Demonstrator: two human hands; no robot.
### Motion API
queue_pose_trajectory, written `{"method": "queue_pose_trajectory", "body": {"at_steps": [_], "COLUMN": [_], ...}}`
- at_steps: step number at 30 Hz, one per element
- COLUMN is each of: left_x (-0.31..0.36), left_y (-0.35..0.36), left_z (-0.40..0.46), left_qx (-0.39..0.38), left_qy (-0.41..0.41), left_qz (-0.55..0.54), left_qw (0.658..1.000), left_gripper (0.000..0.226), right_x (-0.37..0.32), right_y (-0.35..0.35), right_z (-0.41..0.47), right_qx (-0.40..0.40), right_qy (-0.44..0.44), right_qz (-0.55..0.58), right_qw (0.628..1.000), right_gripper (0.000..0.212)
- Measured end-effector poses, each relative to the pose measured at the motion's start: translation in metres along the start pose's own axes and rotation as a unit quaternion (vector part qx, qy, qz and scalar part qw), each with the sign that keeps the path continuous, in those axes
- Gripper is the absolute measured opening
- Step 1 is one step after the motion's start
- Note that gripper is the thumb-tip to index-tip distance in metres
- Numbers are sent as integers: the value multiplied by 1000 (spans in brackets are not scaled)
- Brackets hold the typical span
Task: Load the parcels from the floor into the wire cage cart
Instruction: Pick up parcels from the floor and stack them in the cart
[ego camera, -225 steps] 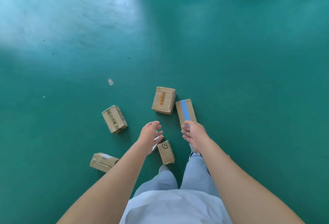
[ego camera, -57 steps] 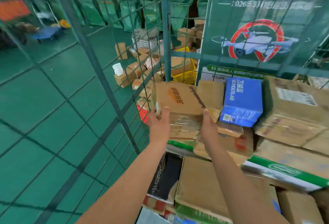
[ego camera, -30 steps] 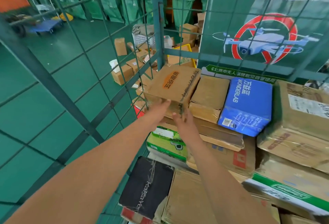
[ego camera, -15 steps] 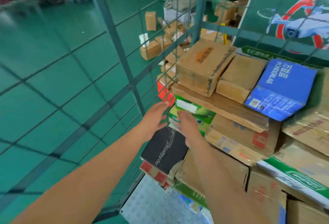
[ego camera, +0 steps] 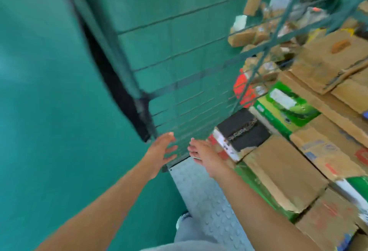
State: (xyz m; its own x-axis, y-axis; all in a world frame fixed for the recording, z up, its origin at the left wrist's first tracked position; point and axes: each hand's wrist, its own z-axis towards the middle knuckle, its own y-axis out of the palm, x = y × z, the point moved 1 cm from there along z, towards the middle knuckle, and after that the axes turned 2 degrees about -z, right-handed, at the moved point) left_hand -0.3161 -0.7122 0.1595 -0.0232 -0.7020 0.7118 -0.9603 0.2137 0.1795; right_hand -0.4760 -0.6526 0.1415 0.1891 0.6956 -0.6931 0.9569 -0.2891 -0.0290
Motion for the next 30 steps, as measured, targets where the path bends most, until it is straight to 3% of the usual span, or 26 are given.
{"method": "queue_pose_trajectory", "body": {"at_steps": [4,7,12,20,30], "left_x": [-40,-79,-137,-185,-189], "left_y": [-134,-223,-336,-432,-509], "left_z": [-65,-112,-183,-231,-177], "left_qx": [82,150,240,320,364], "left_qy": [21,19,20,15,-55], "left_qz": [-80,-133,-210,-307,-385], "left_qw": [993,979,948,896,846], "left_gripper": [18,30,35,34,36], "right_x": [34,68,112,136,125], "right_y": [120,199,307,419,515], "right_z": [-35,-58,-101,-120,-26], "right_qx": [-75,-112,-194,-273,-308], "right_qy": [6,6,9,1,29], "right_qz": [-98,-173,-278,-381,-444], "right_qw": [992,979,941,884,841], "right_gripper": [14,22,23,29,18]}}
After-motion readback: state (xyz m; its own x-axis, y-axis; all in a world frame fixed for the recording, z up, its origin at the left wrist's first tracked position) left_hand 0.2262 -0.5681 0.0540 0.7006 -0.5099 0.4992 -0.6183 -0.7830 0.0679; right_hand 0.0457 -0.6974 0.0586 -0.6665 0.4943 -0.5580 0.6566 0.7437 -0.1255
